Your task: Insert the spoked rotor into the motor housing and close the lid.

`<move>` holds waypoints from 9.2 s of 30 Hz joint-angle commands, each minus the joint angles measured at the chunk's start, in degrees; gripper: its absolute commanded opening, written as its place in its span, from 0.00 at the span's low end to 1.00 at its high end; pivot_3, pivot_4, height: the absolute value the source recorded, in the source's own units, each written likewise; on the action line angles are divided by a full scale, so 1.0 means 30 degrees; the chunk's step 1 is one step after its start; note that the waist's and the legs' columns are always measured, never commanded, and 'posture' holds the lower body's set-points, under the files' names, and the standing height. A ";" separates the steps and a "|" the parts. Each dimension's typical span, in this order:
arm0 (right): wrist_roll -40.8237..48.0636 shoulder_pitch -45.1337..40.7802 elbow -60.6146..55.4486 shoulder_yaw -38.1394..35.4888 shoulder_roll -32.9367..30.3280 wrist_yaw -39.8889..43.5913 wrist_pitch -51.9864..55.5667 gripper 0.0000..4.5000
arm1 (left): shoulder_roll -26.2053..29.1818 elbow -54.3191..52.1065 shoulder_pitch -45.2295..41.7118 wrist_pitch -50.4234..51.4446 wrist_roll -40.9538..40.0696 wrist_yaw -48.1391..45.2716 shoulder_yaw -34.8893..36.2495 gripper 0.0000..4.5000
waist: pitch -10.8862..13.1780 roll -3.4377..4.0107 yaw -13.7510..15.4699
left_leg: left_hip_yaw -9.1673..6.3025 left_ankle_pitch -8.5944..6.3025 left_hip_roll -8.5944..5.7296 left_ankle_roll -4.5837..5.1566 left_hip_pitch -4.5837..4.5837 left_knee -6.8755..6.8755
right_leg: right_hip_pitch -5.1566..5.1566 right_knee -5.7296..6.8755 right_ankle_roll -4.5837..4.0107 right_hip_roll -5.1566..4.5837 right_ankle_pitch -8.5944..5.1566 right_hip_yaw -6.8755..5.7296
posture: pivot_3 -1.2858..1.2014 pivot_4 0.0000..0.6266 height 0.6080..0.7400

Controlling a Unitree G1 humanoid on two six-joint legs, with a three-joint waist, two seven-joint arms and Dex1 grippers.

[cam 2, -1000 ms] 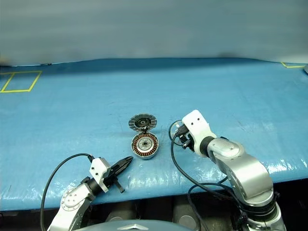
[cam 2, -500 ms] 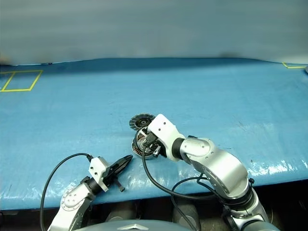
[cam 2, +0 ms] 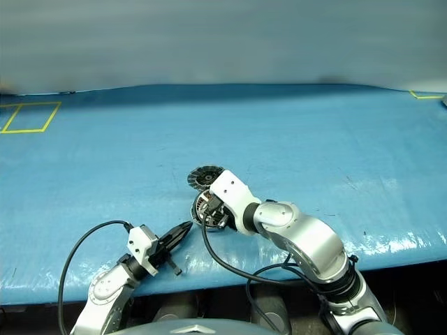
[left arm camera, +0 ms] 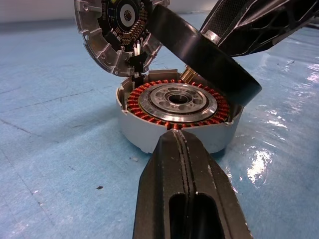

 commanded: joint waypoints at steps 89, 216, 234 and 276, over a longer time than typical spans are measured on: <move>-0.2465 -0.8500 1.7863 -0.0864 0.0873 1.0083 -1.4029 0.01 | 0.0163 -0.0891 0.0444 0.0467 0.0240 -0.0144 -0.0102 0.00 | 0.0072 0.0017 -0.0174 | 0.0056 -0.0018 0.0000 0.0028 0.0005 -0.0007 | -0.0016 0.0001 -0.0069 0.0011 0.0093 0.0032 | 0.52 0.24 1.00; -0.7076 0.2333 0.7056 0.2499 0.1380 0.1125 -0.8146 0.67 | 0.0295 -0.0593 0.0067 0.0640 0.0384 0.0122 -0.0238 0.00 | -0.0177 0.0045 0.0005 | 0.0033 -0.0004 0.0002 0.0015 0.0144 0.0063 | 0.0044 0.0008 -0.0042 0.0000 0.0016 0.0029 | 0.52 0.24 1.00; -0.6405 0.2455 0.8050 0.0602 0.3387 -0.0387 -0.5422 0.67 | 0.0460 -0.0424 -0.0069 0.0527 0.0359 0.0078 -0.0039 0.00 | -0.0205 0.0029 0.0015 | 0.0028 0.0006 0.0006 0.0021 0.0157 0.0059 | 0.0051 0.0013 -0.0041 -0.0001 0.0018 0.0035 | 0.52 0.24 1.00; -0.6998 0.1277 0.5944 0.0445 0.3168 -0.0701 -0.7674 0.67 | 0.0246 -0.0676 0.0143 0.0765 0.0603 0.0287 -0.0238 0.00 | -0.0119 0.0074 0.0100 | 0.0009 0.0004 -0.0003 0.0021 0.0044 0.0018 | -0.0047 -0.0034 -0.0052 -0.0018 0.0007 0.0009 | 0.52 0.24 1.00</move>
